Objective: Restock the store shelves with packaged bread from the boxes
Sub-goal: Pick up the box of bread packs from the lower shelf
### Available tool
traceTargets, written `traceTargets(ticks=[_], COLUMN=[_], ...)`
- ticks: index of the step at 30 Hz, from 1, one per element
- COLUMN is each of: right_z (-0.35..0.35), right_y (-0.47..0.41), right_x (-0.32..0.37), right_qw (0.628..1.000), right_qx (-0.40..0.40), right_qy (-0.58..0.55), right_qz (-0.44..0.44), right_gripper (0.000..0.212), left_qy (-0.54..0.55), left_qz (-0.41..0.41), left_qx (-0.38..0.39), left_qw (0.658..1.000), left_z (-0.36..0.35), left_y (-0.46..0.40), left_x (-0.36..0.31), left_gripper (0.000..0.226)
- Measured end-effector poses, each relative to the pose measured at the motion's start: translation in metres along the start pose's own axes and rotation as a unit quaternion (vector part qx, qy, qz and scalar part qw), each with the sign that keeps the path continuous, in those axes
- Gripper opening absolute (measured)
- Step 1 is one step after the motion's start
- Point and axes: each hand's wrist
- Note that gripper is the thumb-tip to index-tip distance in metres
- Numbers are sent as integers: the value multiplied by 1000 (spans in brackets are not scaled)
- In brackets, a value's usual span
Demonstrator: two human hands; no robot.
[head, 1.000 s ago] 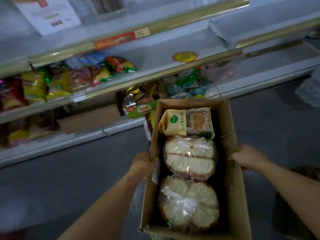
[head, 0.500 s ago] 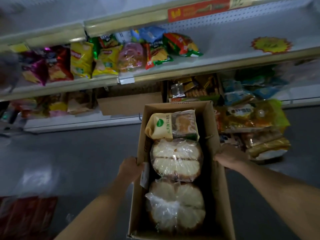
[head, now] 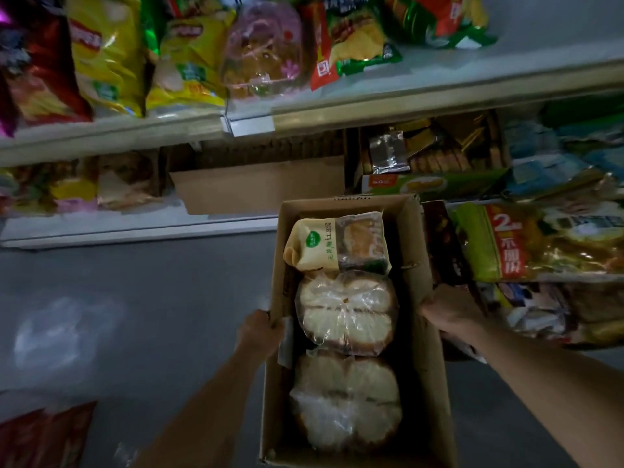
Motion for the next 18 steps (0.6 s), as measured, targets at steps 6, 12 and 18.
traceTargets(ticks=[6, 12, 18], right_z=[-31, -51, -53], right_y=[-104, -188, -238], right_x=[-1, -18, -35], right_qw=[1000, 999, 999], right_qx=[-14, -35, -32], right_qy=[-3, 12, -7], right_qz=[-19, -17, -23], right_gripper=[17, 25, 21], left_qy=[16, 14, 14], left_qz=[-29, -21, -33], left_qx=[17, 25, 30], left_qw=[999, 999, 999], left_z=[-40, -81, -104], left_y=[-105, -180, -221], left_x=[21, 23, 13], left_gripper=[24, 29, 23])
Point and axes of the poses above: each hand's wrist, its own y-axis away from the middle knuckle, its own z-axis out of the back of the hand, x = y × z, and after that the axes turned 12 degrees about x, right-handed
